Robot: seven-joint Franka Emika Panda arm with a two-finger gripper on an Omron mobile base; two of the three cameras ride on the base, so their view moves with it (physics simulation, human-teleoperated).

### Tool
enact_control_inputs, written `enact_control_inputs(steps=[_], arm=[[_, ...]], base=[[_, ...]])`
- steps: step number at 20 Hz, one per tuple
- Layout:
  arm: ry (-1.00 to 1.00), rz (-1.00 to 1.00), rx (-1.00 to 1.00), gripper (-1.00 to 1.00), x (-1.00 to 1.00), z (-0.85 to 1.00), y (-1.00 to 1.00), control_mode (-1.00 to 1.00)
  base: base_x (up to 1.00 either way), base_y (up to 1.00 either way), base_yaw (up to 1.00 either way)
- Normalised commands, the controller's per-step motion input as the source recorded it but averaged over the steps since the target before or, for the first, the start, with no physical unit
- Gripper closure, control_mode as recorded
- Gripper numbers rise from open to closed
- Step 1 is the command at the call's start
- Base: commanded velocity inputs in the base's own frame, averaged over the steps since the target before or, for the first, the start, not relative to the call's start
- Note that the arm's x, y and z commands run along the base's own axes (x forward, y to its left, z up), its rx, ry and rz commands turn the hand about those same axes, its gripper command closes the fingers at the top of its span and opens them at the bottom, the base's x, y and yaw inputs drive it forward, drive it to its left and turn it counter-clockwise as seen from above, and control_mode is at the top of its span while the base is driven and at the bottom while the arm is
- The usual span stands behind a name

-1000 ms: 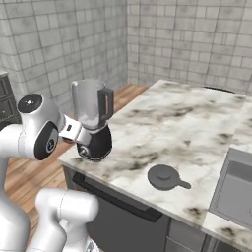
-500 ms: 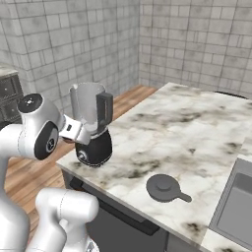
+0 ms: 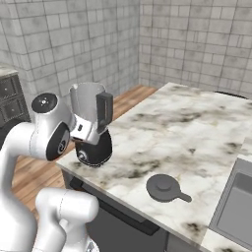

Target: Grab the onions from the fridge, place them in the blender, close the lid, and turn on the blender to create a marinade.

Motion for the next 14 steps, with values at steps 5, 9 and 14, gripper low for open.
enact_control_inputs(steps=[5,9,14], arm=[[-0.05,0.00,0.01,1.00,0.00,0.35,-0.04,-1.00],[-0.06,0.02,0.00,1.00,0.00,0.50,0.00,-1.00],[-0.12,0.04,0.00,1.00,0.00,0.56,0.00,-1.00]], base=[[0.00,0.00,0.00],[0.00,0.00,0.00],[0.00,0.00,0.00]])
